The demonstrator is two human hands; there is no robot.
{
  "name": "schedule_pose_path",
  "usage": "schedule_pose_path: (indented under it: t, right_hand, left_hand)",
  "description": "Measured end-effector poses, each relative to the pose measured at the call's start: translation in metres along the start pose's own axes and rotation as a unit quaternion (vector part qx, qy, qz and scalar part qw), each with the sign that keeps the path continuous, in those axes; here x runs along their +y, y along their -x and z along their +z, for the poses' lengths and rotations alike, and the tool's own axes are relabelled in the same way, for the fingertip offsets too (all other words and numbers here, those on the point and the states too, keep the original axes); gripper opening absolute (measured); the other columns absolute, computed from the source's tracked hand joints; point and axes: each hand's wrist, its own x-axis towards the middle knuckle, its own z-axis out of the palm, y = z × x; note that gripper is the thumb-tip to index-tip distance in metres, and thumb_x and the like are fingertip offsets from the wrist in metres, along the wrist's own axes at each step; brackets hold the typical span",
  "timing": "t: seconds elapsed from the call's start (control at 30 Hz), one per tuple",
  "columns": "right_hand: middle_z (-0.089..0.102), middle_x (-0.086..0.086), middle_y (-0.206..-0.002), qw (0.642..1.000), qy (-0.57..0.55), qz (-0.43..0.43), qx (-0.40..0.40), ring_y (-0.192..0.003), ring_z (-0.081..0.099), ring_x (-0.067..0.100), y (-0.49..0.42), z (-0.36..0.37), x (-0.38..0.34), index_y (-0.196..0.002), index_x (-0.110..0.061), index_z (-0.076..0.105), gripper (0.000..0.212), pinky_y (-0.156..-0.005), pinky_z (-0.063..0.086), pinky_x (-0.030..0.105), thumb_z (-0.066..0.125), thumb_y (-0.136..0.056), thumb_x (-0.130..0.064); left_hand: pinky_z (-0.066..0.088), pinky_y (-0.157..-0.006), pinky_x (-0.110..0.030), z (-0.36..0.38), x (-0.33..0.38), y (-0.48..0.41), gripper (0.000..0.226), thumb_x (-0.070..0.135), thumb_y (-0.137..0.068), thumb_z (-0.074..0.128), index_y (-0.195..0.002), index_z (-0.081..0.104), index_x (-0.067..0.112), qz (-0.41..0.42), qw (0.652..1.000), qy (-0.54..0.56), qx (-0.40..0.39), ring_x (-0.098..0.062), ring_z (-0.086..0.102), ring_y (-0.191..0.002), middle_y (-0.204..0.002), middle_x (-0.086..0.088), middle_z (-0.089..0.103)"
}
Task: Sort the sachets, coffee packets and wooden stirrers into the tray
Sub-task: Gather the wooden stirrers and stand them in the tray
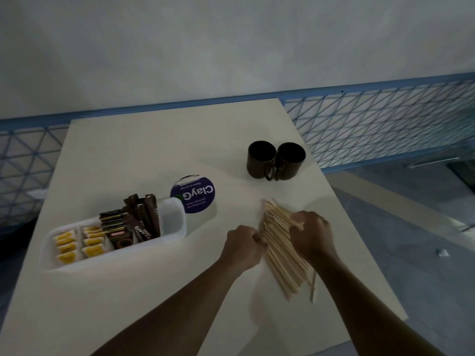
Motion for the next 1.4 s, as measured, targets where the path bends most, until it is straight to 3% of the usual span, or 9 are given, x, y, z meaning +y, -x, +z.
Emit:
schedule_pose_path:
  t: [0.1, 0.27, 0.4, 0.67, 0.87, 1.03, 1.13, 1.27, 1.4]
  right_hand:
    - [0.067, 0.006, -0.11, 0.998, 0.049, -0.031, -0.033, -0.101, 0.06, 0.026, -0.013, -0.005, 0.015, -0.111, -0.013, 0.069, 0.024, -0.079, 0.051, 0.036, 0.061, -0.088, -0.013]
    - [0.067, 0.002, -0.09, 0.992, 0.074, -0.048, -0.095, -0.074, 0.061, 0.015, -0.03, 0.001, 0.03, -0.089, -0.019, 0.067, 0.01, -0.062, 0.056, 0.032, 0.057, -0.088, -0.021]
    - [0.057, 0.0, -0.1, 0.99, 0.054, -0.048, -0.121, -0.08, 0.054, 0.017, -0.038, 0.006, 0.036, -0.101, -0.017, 0.067, 0.015, -0.057, 0.037, 0.021, 0.062, -0.089, -0.024]
    - [0.067, -0.002, -0.078, 0.989, 0.014, -0.039, -0.146, -0.069, 0.064, 0.014, -0.045, 0.02, 0.035, -0.078, -0.02, 0.068, 0.016, -0.063, 0.059, 0.034, 0.057, -0.089, -0.022]
    - [0.069, -0.004, -0.082, 0.984, 0.013, -0.051, -0.169, -0.073, 0.064, 0.01, -0.048, 0.022, 0.034, -0.084, -0.02, 0.075, 0.019, -0.058, 0.049, 0.019, 0.059, -0.089, -0.014]
    - [0.071, -0.003, -0.09, 0.986, 0.004, -0.042, -0.161, -0.083, 0.065, 0.013, -0.052, 0.022, 0.035, -0.091, -0.019, 0.076, 0.013, -0.057, 0.046, 0.016, 0.065, -0.086, -0.014]
    - [0.068, 0.002, -0.078, 0.986, 0.011, -0.035, -0.162, -0.074, 0.065, 0.019, -0.053, 0.022, 0.034, -0.08, -0.015, 0.07, 0.015, -0.06, 0.056, 0.032, 0.059, -0.089, -0.018]
    - [0.067, 0.005, -0.077, 0.983, 0.057, -0.047, -0.167, -0.071, 0.066, 0.022, -0.051, 0.024, 0.031, -0.084, -0.013, 0.068, 0.021, -0.059, 0.054, 0.03, 0.054, -0.092, -0.026]
    - [0.066, 0.003, -0.08, 0.985, 0.046, -0.042, -0.163, -0.067, 0.066, 0.017, -0.048, 0.024, 0.023, -0.088, -0.014, 0.065, 0.019, -0.058, 0.058, 0.031, 0.056, -0.095, -0.03]
  left_hand:
    - [0.061, -0.078, -0.041, 0.021, 0.007, -0.008, 0.026, 0.032, -0.082, 0.069, -0.09, 0.071, 0.007, -0.026, 1.0, 0.004, -0.004, -0.025, 0.073, -0.082, -0.088, -0.009, 0.074]
    - [0.061, -0.076, -0.037, 0.041, 0.02, -0.02, 0.028, 0.033, -0.086, 0.066, -0.095, 0.068, 0.007, -0.056, 0.998, -0.028, 0.016, -0.022, 0.072, -0.082, -0.09, -0.007, 0.073]
    - [0.061, -0.078, -0.037, 0.049, 0.026, -0.027, 0.03, 0.035, -0.087, 0.066, -0.093, 0.069, 0.006, -0.073, 0.996, -0.041, 0.033, -0.022, 0.072, -0.083, -0.091, -0.007, 0.073]
    - [0.047, -0.059, -0.024, 0.05, 0.035, -0.034, 0.026, 0.035, -0.089, 0.067, -0.094, 0.066, 0.009, -0.068, 0.99, -0.087, 0.088, -0.014, 0.058, -0.071, -0.093, -0.004, 0.07]
    - [0.043, -0.061, -0.027, 0.05, 0.037, -0.037, 0.027, 0.033, -0.087, 0.068, -0.098, 0.065, 0.009, -0.074, 0.985, -0.113, 0.105, -0.021, 0.066, -0.086, -0.098, -0.006, 0.07]
    - [0.046, -0.061, -0.025, 0.047, 0.033, -0.041, 0.019, 0.025, -0.092, 0.063, -0.088, 0.067, 0.008, -0.078, 0.987, -0.102, 0.099, -0.015, 0.061, -0.073, -0.091, -0.007, 0.071]
    - [0.045, -0.064, -0.026, 0.045, 0.032, -0.04, 0.02, 0.023, -0.092, 0.061, -0.084, 0.067, 0.006, -0.076, 0.987, -0.1, 0.095, -0.018, 0.062, -0.075, -0.09, -0.008, 0.071]
    - [0.047, -0.061, -0.027, 0.043, 0.029, -0.041, 0.018, 0.024, -0.089, 0.064, -0.082, 0.068, 0.008, -0.084, 0.989, -0.069, 0.096, -0.019, 0.067, -0.077, -0.084, -0.005, 0.07]
    - [0.038, -0.048, -0.018, 0.039, 0.027, -0.043, 0.024, 0.024, -0.089, 0.063, -0.069, 0.061, 0.012, -0.086, 0.991, -0.043, 0.088, -0.011, 0.058, -0.059, -0.067, 0.001, 0.061]
